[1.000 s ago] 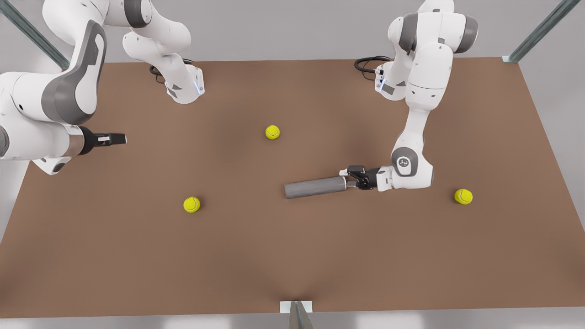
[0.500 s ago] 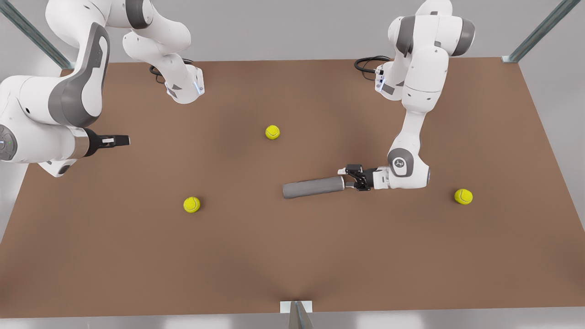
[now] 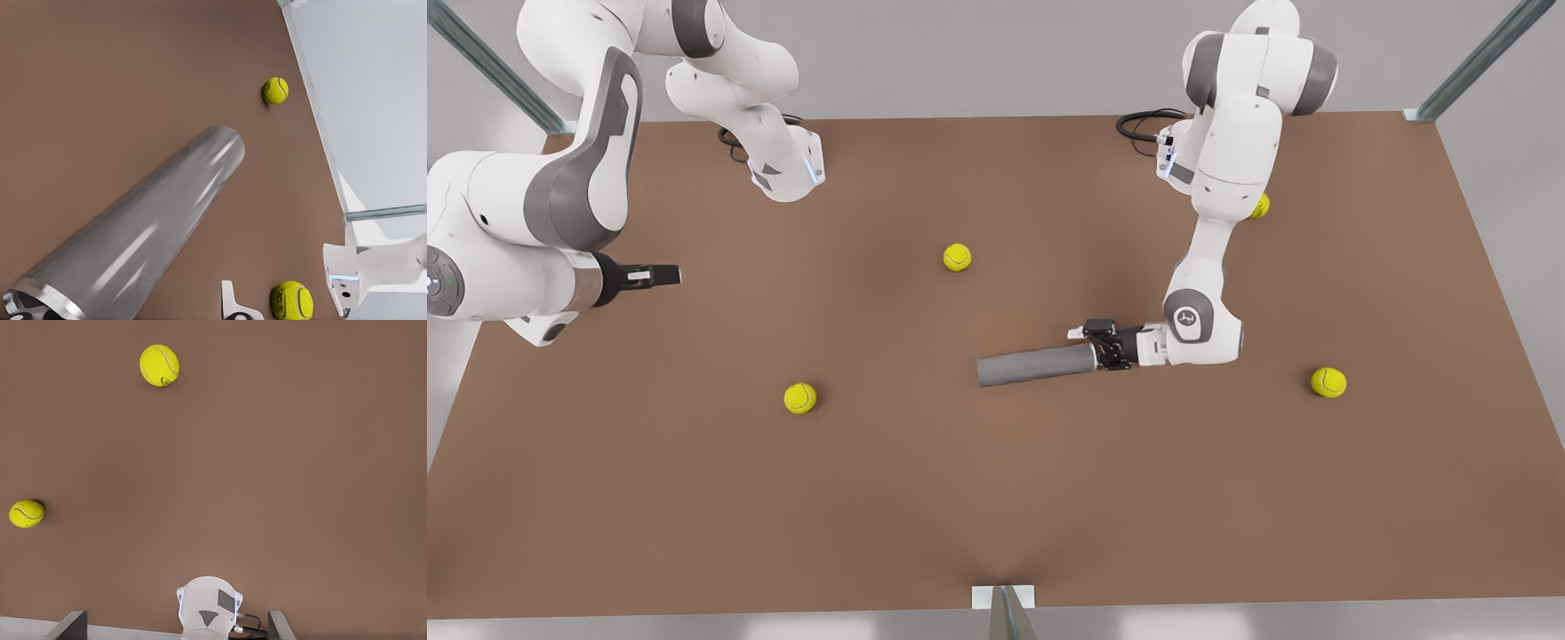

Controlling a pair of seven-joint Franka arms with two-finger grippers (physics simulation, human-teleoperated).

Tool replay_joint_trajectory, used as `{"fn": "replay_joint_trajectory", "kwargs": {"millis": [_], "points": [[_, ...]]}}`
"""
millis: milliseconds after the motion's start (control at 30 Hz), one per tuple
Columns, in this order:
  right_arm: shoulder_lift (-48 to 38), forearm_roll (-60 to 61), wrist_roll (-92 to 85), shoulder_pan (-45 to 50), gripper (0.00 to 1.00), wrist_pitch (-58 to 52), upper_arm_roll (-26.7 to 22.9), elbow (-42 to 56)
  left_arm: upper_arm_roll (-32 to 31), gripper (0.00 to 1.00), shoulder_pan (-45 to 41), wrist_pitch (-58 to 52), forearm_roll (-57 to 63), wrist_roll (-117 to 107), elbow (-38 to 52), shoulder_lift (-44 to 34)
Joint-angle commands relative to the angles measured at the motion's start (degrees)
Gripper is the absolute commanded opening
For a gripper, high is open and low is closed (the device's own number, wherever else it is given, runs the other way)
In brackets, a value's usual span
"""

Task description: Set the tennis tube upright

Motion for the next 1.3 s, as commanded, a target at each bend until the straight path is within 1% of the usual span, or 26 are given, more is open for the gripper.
{"fn": "replay_joint_trajectory", "kwargs": {"millis": [0,67,133,367,633,667,700,733,900,1000,1033,1067,1100,1200,1267], "points": [[-0.1,0.0,0.1,0.0,1.0,0.0,0.0,0.0,-0.1,1.0,0.0,0.1,-1.7,-0.2,0.1,-0.1],[-0.1,0.0,0.1,0.0,1.0,0.0,0.0,0.0,-0.1,0.99,0.0,-0.1,-1.8,-1.2,0.2,-0.2],[-0.1,0.0,0.1,0.0,1.0,0.0,0.0,0.0,-0.1,1.0,0.0,-0.4,-1.8,-3.7,0.2,-0.6],[-0.1,0.0,-0.1,-0.1,1.0,-0.1,-0.1,0.0,0.0,1.0,0.0,-0.1,-1.8,-7.8,0.4,-1.5],[-0.1,0.0,-0.1,-0.2,1.0,-0.1,-0.1,0.0,0.2,1.0,-2.0,1.5,-0.9,-15.6,0.6,-5.5],[-0.1,0.0,-0.1,-0.2,1.0,-0.1,-0.1,0.0,0.3,0.92,-2.1,1.8,-0.8,-16.1,0.6,-5.9],[-0.1,0.0,-0.1,-0.2,1.0,-0.1,-0.1,0.0,0.3,0.75,-2.1,2.2,-0.7,-16.3,0.7,-6.0],[-0.1,0.0,-0.4,-0.2,1.0,-0.1,-0.2,0.0,0.3,0.68,-2.1,2.2,-0.7,-16.5,0.7,-6.1],[-0.1,0.3,-1.1,-0.3,1.0,-0.1,-0.6,0.0,0.3,0.61,-4.0,3.8,-0.6,-19.4,1.0,-7.0],[0.0,0.4,-1.1,-0.3,1.0,-0.1,-0.6,0.0,0.3,0.54,-4.2,3.8,-0.4,-20.4,1.0,-7.3],[0.0,0.4,-1.1,-0.3,1.0,-0.1,-0.6,0.0,0.3,0.49,-4.2,3.8,-0.4,-20.4,1.0,-7.3],[0.1,0.4,-1.1,-0.3,1.0,-0.1,-0.6,0.0,0.4,0.47,-4.3,3.8,-0.3,-20.8,1.1,-7.3],[0.1,0.4,-1.1,-0.3,1.0,-0.1,-0.6,0.0,0.4,0.46,-4.2,3.8,-0.3,-20.8,1.1,-7.3],[0.1,0.5,-1.1,-0.3,1.0,-0.1,-0.7,0.0,0.4,0.41,-4.5,3.8,2.4,-24.0,1.8,-7.8],[0.3,0.5,-1.1,-0.3,1.0,-0.1,-0.7,0.1,0.4,0.39,-4.5,3.8,2.4,-24.0,2.1,-7.8]]}}
